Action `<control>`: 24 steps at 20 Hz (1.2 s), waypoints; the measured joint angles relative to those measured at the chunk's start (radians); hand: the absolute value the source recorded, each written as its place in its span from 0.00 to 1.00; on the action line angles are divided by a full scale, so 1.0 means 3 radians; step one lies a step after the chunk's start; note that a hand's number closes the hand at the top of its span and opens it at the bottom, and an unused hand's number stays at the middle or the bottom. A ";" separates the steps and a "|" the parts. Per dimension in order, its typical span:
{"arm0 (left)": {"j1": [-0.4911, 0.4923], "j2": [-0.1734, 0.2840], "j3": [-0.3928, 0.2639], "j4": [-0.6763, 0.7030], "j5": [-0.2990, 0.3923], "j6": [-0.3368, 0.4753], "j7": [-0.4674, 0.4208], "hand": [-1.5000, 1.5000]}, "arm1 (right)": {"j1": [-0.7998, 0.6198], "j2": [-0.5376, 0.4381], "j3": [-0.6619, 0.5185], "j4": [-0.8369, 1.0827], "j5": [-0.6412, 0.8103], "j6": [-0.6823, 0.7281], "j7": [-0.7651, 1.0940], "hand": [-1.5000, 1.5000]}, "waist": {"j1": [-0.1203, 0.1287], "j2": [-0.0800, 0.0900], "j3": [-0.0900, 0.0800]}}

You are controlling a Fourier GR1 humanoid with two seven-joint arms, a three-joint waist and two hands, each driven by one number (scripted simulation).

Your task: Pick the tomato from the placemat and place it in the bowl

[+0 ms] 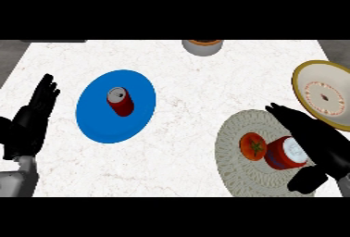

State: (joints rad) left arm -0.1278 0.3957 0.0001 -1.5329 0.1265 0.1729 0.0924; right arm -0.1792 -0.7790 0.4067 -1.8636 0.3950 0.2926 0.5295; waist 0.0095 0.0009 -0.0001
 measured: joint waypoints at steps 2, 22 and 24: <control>-0.0057 -0.0025 -0.0001 0.0006 -0.0041 0.0024 0.0064 0.50 | 0.0002 0.0081 0.0059 0.0047 0.0248 -0.0096 -0.0070 0.00 | -0.0011 -0.0001 0.0000; -0.0060 -0.0266 0.0209 -0.0114 -0.0308 -0.0166 0.0201 0.50 | 0.0199 0.1057 -0.0022 0.0848 0.1434 -0.0253 -0.0639 0.00 | -0.0026 -0.0013 -0.0011; -0.0019 -0.0297 0.0245 -0.0071 -0.0319 -0.0205 0.0123 0.50 | 0.0146 0.1094 -0.0118 0.0935 0.1475 -0.0216 -0.0717 0.00 | -0.0026 -0.0013 -0.0011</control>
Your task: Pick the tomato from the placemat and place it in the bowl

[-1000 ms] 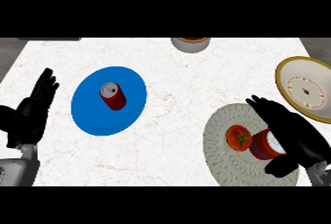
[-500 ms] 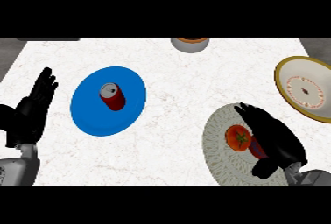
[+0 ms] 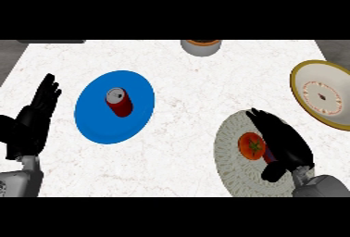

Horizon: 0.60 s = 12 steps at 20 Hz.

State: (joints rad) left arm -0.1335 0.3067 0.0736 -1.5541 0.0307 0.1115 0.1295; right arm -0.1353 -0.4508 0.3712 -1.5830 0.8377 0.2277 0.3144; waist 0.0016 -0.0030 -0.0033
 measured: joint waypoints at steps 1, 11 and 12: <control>0.0000 -0.0009 0.0020 0.0018 -0.0012 -0.0016 -0.0018 0.50 | -0.0005 0.0029 -0.0041 0.0036 0.0039 -0.0011 -0.0039 0.00 | 0.0000 -0.0002 -0.0003; -0.0017 -0.0072 0.0083 0.0033 -0.0081 -0.0089 -0.0045 0.50 | -0.0244 0.0312 -0.0143 0.0372 0.0193 0.0145 -0.0222 1.00 | 0.0009 -0.0021 -0.0025; -0.0057 -0.0086 0.0078 0.0045 -0.0094 -0.0080 -0.0016 0.50 | -0.0272 0.0339 -0.0143 0.0409 0.0207 0.0145 -0.0257 1.00 | 0.0007 -0.0023 -0.0027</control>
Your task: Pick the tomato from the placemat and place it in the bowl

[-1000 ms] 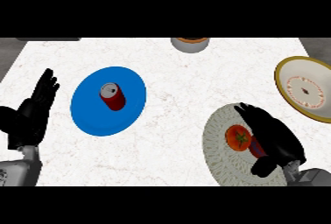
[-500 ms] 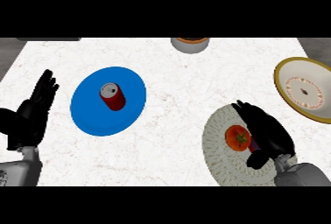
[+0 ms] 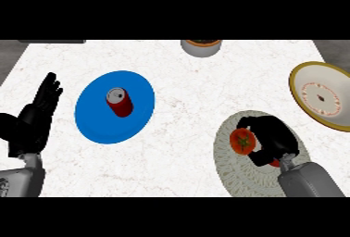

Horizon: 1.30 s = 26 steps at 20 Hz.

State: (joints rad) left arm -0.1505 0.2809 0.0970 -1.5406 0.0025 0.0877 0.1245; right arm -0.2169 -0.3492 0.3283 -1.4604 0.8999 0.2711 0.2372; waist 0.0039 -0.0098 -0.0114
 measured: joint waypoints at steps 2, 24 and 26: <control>-0.0014 -0.0013 -0.0005 -0.0047 -0.0018 0.0010 0.0068 0.50 | -0.0025 0.0036 -0.0017 0.0085 0.0033 -0.0079 -0.0114 1.00 | 0.0002 -0.0009 -0.0009; -0.0126 -0.0053 0.0004 0.0027 -0.0041 -0.0095 0.0036 0.50 | -0.1314 0.0467 -0.1153 0.1467 0.0492 -0.0702 0.1415 1.00 | 0.0142 0.0079 0.0032; -0.0109 -0.0056 0.0005 -0.0007 -0.0034 -0.0097 0.0059 0.50 | -0.1575 0.0427 -0.1203 0.1573 0.0629 -0.0768 0.1669 1.00 | 0.0135 0.0069 0.0034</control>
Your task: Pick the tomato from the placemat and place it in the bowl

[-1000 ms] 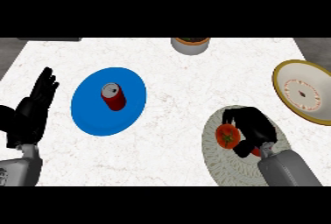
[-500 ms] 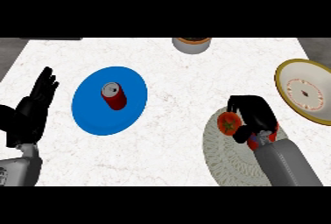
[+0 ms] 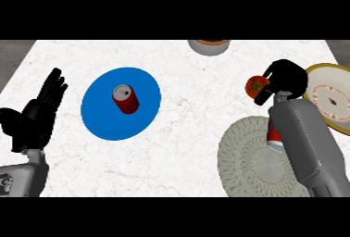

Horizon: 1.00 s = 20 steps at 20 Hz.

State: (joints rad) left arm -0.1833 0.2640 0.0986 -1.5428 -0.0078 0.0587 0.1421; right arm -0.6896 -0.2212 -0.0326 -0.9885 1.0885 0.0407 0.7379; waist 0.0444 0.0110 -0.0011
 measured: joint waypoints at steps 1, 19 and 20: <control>0.0021 0.0004 0.0003 -0.0006 0.0001 -0.0008 -0.0012 0.50 | -0.0114 -0.0018 -0.0003 0.0034 0.0089 -0.0063 0.0119 1.00 | -0.0001 -0.0004 0.0000; 0.0097 0.0022 0.0137 0.0020 0.0009 -0.0047 -0.0043 0.50 | -0.0738 -0.0545 -0.0465 0.0013 0.0444 -0.0803 0.0483 1.00 | -0.0122 -0.0031 0.0003; 0.0078 0.0008 0.0128 0.0026 -0.0003 -0.0036 -0.0037 0.50 | -0.0698 -0.0577 -0.0521 0.0052 0.0387 -0.0881 0.0398 1.00 | -0.0124 -0.0031 0.0003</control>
State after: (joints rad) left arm -0.1598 0.2664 0.1370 -1.5350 -0.0086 0.0479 0.1310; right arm -0.8988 -0.3942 -0.1890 -0.9729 1.2045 -0.2235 0.8572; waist 0.0072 0.0018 -0.0001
